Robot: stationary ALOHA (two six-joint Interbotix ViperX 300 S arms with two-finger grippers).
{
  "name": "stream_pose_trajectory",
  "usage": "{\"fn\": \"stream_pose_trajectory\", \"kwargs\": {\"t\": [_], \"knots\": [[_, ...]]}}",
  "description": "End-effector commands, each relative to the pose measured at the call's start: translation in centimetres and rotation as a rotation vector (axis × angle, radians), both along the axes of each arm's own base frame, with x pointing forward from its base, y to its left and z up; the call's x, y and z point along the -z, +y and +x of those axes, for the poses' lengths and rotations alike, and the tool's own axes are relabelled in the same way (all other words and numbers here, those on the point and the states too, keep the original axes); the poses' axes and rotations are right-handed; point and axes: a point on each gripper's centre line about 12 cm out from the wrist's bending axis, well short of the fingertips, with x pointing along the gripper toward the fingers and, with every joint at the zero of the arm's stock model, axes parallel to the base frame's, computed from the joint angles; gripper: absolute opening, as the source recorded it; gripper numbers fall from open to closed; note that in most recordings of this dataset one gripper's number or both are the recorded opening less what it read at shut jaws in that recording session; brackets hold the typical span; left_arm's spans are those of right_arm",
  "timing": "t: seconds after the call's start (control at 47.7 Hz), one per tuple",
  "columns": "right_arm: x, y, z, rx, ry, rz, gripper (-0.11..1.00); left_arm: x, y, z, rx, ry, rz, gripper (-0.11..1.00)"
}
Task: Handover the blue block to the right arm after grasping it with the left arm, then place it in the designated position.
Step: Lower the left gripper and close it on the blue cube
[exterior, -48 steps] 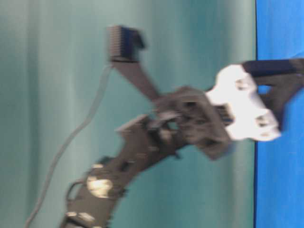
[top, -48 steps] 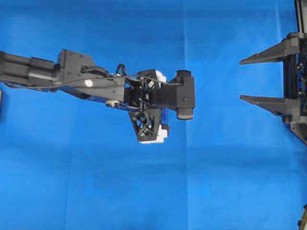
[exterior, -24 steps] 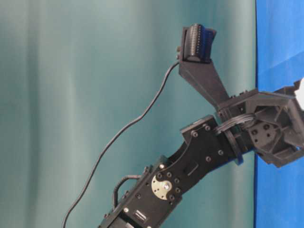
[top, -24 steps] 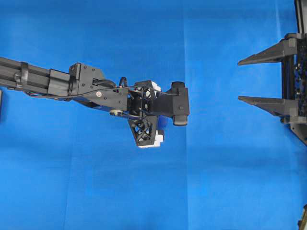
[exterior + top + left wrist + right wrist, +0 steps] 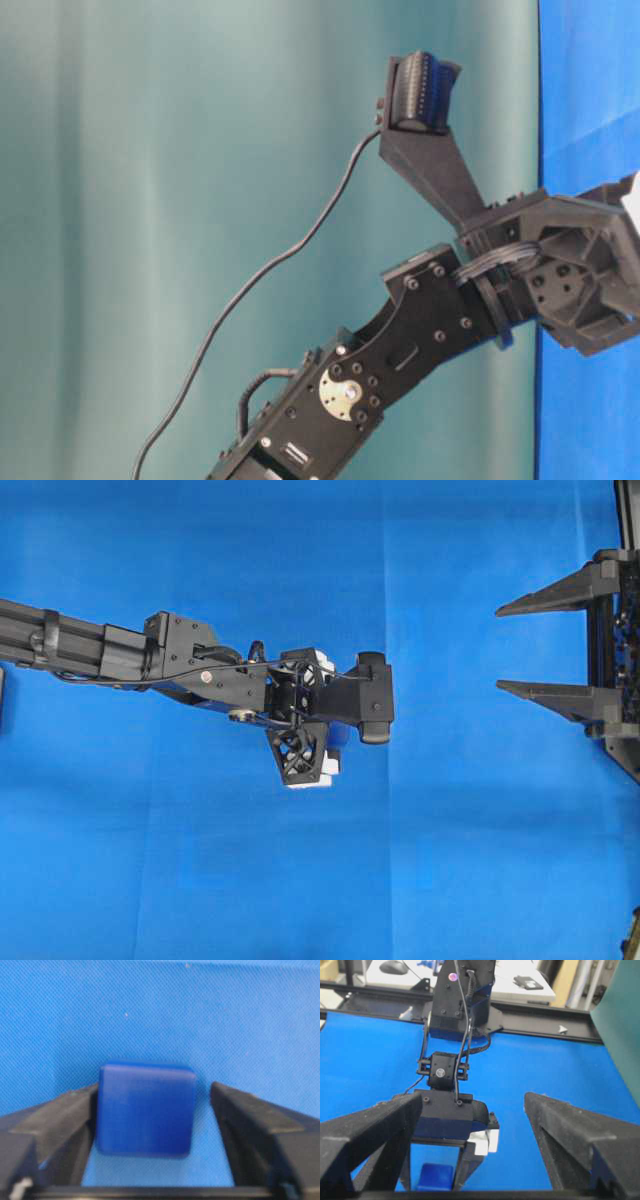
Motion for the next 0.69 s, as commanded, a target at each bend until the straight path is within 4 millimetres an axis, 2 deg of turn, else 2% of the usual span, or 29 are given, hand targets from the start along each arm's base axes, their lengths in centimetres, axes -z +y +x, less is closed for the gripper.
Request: {"fn": "stream_pose_trajectory", "kwargs": {"t": [0.0,0.042,0.063,0.461,0.671], "knots": [[-1.0,0.0,0.2,0.000,-0.026,-0.003,0.96,-1.3,0.1,0.3,0.006,-0.029,0.006,0.62],[-0.9,0.0,0.3,0.001,-0.024,-0.003,0.96,-1.3,0.3,0.2,0.007,-0.028,0.012,0.49],[-1.0,0.0,0.3,0.001,-0.026,-0.004,0.96,-1.3,0.4,0.1,0.007,-0.026,0.012,0.48],[-0.7,0.0,0.4,0.000,-0.017,-0.002,0.96,-1.4,0.8,0.0,0.006,-0.026,0.017,0.49],[-0.8,0.0,0.4,0.000,-0.015,-0.002,0.96,-2.6,0.7,0.1,0.005,-0.051,0.016,0.49]]}}
